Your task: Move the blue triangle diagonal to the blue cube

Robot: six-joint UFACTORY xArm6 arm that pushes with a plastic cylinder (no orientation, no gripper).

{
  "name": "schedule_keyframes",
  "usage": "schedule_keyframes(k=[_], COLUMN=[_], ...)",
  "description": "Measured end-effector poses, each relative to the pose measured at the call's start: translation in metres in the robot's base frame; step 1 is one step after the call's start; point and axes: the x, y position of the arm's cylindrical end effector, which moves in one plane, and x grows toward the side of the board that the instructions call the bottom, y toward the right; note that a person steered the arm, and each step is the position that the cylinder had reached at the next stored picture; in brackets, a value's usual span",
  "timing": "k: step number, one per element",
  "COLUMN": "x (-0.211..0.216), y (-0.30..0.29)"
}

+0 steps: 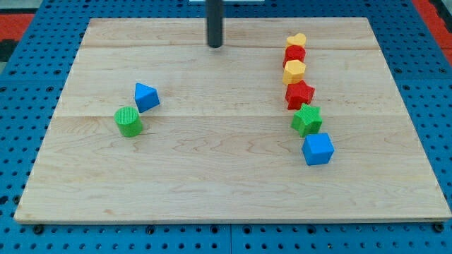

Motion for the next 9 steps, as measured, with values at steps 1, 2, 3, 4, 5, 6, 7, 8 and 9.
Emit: schedule_keyframes(k=[1, 2, 3, 4, 5, 6, 7, 8, 9], x=[0.041, 0.097, 0.142, 0.176, 0.211, 0.165, 0.130, 0.161, 0.217], y=[-0.081, -0.106, -0.063, -0.030, -0.006, -0.010, -0.056, -0.081, -0.047])
